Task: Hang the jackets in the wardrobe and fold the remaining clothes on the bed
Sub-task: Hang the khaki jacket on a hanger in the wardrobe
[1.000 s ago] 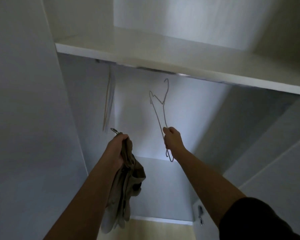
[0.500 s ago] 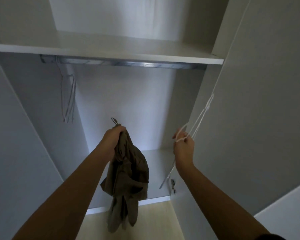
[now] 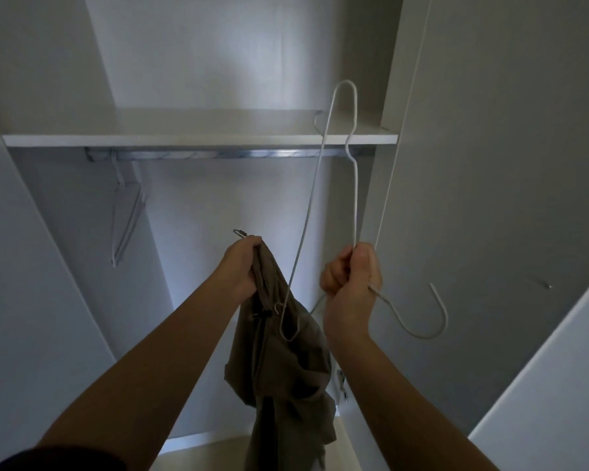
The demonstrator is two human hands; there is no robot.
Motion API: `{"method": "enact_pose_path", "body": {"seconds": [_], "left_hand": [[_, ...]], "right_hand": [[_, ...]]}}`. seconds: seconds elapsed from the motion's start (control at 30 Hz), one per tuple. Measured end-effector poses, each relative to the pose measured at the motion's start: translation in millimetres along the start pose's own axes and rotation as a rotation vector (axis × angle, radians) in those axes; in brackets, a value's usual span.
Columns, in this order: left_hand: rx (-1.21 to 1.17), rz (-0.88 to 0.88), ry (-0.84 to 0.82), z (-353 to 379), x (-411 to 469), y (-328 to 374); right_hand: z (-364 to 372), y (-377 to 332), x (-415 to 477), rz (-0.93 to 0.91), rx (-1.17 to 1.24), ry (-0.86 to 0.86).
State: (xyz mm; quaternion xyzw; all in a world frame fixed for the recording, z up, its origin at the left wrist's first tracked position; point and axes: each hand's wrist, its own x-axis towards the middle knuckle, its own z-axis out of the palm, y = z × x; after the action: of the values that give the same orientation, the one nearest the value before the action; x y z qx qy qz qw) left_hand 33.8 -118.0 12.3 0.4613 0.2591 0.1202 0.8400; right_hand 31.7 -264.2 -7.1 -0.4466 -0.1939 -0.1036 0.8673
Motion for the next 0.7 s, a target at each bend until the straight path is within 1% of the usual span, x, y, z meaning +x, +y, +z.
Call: {"method": "enact_pose_path", "body": {"seconds": [0.03,0.1,0.17,0.2,0.27,0.33,0.4,0.43,0.5,0.57,0.63,0.7], "left_hand": [[-0.032,-0.002,-0.002,6.2,-2.8,1.6],[-0.076,0.013,-0.014,19.3,-8.6,7.0],[-0.066,0.086,0.020,24.1,-10.8,20.9],[-0.045,0.129,0.057,20.5,-10.2,30.7],[0.025,0.188,0.120,1.6,-4.4,50.9],[0.199,0.188,0.124,-21.3,2.3,64.5],[0.522,0.158,0.103,-36.5,7.9,68.9],[0.696,0.176,0.101,-41.3,10.5,69.2],[0.950,0.293,0.101,-47.5,15.3,68.2],[1.064,0.428,0.133,-53.8,19.6,67.5],[1.167,0.555,0.152,-55.9,21.6,65.9],[1.338,0.691,0.095,-50.6,18.9,60.8]], "right_hand": [[-0.3,10.2,-3.5,0.034,-0.069,0.018],[-6.4,36.3,-15.9,0.191,-0.309,-0.001],[-25.8,60.2,-35.3,0.346,-0.566,-0.144],[-39.9,68.4,-44.1,0.380,-0.635,-0.205],[-65.9,73.5,-51.3,0.440,-0.672,-0.287],[-81.1,70.1,-45.2,0.452,-0.673,-0.376],[-85.2,62.7,-37.3,0.406,-0.680,-0.441],[-86.0,59.3,-35.5,0.375,-0.687,-0.473],[-90.0,54.6,-37.4,0.331,-0.698,-0.495],[-94.0,55.6,-41.9,0.344,-0.749,-0.501],[-91.5,60.1,-44.6,0.444,-0.868,-0.514],[-83.5,65.9,-43.0,0.541,-0.937,-0.556]]}}
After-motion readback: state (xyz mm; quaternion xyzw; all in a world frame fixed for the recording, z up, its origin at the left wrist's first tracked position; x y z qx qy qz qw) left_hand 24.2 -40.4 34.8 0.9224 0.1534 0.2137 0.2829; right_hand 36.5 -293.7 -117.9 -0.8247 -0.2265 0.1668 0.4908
